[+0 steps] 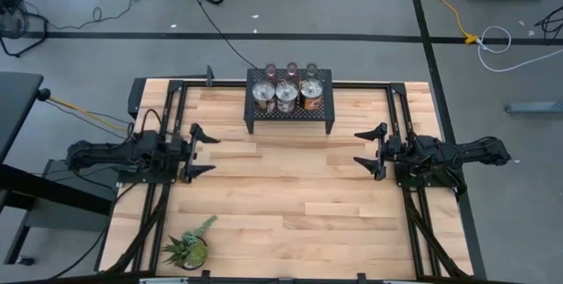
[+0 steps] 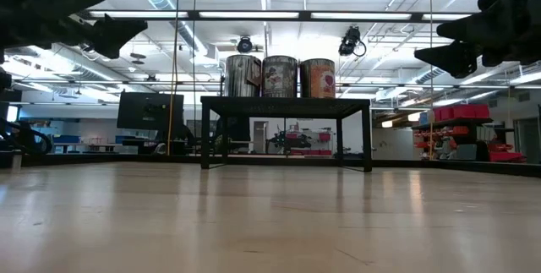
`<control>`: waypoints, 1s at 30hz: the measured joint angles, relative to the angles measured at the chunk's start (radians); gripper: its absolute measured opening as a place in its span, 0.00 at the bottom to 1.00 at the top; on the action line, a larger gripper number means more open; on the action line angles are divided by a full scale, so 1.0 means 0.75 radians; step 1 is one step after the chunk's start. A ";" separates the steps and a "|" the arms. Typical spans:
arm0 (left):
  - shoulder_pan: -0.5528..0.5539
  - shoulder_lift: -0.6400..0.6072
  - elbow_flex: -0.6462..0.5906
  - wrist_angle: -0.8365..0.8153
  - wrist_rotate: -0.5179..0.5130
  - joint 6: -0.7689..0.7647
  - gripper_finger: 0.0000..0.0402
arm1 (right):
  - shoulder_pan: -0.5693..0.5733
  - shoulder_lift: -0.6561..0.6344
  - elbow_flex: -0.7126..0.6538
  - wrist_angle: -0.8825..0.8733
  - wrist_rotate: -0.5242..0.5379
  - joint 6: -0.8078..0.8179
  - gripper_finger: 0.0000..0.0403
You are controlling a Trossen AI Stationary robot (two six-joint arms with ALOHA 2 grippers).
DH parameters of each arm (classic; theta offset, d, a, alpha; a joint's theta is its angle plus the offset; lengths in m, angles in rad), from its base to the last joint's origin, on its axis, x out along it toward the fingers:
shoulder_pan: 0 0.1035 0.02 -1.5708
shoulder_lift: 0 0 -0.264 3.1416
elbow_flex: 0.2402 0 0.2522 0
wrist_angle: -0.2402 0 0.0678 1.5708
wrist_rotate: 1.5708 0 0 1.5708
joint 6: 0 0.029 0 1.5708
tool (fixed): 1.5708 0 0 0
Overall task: Pick & Place candle stick holders
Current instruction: Return to Home Position
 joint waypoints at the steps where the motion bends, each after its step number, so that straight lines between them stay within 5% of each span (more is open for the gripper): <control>1: -0.012 0.000 0.000 -0.020 0.013 0.006 0.96 | 0.000 0.000 0.000 -0.001 0.000 0.000 0.97; 30: -0.042 0.006 -0.001 -0.051 0.061 0.031 0.96 | 0.000 0.000 0.000 -0.002 0.000 -0.001 0.97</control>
